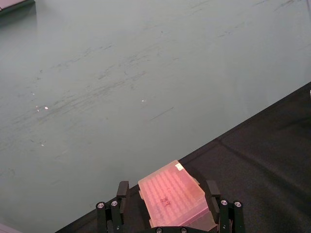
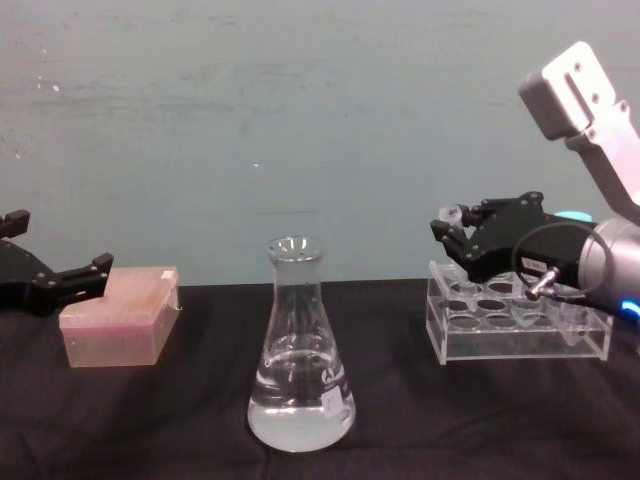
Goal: Pour the liquid from the test tube into the beaker using one hand.
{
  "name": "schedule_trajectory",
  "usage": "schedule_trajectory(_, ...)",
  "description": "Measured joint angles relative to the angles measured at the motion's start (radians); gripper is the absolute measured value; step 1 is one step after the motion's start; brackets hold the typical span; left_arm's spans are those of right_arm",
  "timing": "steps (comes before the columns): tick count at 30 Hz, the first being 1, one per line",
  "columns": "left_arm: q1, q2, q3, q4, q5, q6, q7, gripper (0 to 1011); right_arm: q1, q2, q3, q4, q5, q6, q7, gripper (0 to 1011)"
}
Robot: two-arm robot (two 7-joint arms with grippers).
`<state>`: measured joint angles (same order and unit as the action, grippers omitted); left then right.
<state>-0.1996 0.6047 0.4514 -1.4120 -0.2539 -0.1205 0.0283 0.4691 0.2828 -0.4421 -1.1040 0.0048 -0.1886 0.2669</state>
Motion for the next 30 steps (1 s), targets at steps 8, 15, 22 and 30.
schedule_trajectory(8, 0.000, 0.000, 0.000, 0.000, 0.000, 0.000, 0.000, 1000, -0.010, -0.006, 0.023, -0.027, -0.004, 0.004, 0.019, 217)
schedule_trajectory(15, 0.000, 0.000, 0.000, 0.000, 0.000, 0.000, 0.000, 1000, -0.022, -0.010, 0.046, -0.067, -0.003, 0.010, 0.037, 217)
schedule_trajectory(22, 0.000, 0.000, 0.000, 0.000, 0.000, 0.000, 0.000, 1000, -0.033, -0.011, 0.068, -0.114, 0.003, 0.018, 0.057, 217)
schedule_trajectory(30, 0.000, 0.000, 0.000, 0.000, 0.000, 0.000, 0.000, 1000, -0.033, -0.007, 0.066, -0.154, -0.005, 0.016, 0.084, 217)
